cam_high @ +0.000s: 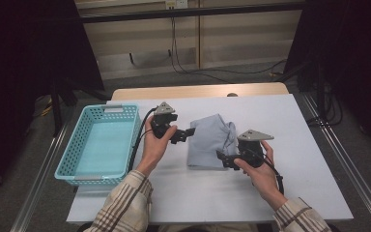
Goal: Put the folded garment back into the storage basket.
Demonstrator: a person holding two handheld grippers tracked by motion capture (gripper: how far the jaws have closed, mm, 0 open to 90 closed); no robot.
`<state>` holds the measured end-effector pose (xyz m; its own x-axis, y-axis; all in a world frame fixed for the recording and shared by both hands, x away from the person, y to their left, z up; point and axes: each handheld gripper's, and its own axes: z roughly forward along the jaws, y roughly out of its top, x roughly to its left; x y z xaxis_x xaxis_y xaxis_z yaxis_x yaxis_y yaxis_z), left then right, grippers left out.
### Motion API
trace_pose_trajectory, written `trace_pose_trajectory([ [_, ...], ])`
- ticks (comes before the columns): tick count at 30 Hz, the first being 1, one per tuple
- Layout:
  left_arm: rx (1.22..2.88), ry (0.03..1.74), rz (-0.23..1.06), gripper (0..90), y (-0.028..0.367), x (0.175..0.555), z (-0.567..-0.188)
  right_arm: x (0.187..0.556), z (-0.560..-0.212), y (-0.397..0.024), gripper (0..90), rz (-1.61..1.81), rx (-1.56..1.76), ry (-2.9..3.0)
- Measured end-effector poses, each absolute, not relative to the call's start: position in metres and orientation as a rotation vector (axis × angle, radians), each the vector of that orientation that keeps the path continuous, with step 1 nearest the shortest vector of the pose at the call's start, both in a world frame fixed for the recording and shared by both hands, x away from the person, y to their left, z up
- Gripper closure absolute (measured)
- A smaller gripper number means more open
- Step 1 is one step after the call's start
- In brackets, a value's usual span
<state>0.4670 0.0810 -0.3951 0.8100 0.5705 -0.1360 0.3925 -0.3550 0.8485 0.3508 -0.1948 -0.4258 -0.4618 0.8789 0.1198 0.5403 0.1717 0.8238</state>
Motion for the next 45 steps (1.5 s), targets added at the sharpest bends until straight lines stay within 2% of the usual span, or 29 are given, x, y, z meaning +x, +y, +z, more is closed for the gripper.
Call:
trace_pose_trajectory([
  [12, 2.041, 0.750, 0.192, 4.5, 0.067, 0.493, -0.413, 0.372, -0.419, -0.205, 3.8, 1.119, 1.411, 2.190],
  [17, 2.033, 0.772, 0.181, 5.2, 0.064, 0.502, -0.418, 0.382, -0.428, -0.207, 3.2, 1.060, 1.421, 2.271],
  [26, 2.065, 0.758, 0.224, 5.5, 0.056, 0.512, -0.421, 0.384, -0.435, -0.209, 3.3, 1.079, 1.456, 2.299],
  [36, 2.050, 0.825, 0.224, 5.7, 0.057, 0.519, -0.429, 0.386, -0.443, -0.202, 3.7, 1.064, 1.425, 2.337],
  [37, 2.106, 0.783, 0.241, 6.1, 0.061, 0.522, -0.428, 0.387, -0.443, -0.201, 3.4, 1.059, 1.429, 2.334],
  [38, 2.056, 0.814, 0.234, 6.0, 0.059, 0.522, -0.431, 0.388, -0.447, -0.200, 3.7, 1.041, 1.441, 2.353],
  [45, 2.078, 0.822, 0.235, 5.9, 0.060, 0.523, -0.433, 0.387, -0.451, -0.196, 8.5, 1.028, 1.476, 2.377],
])
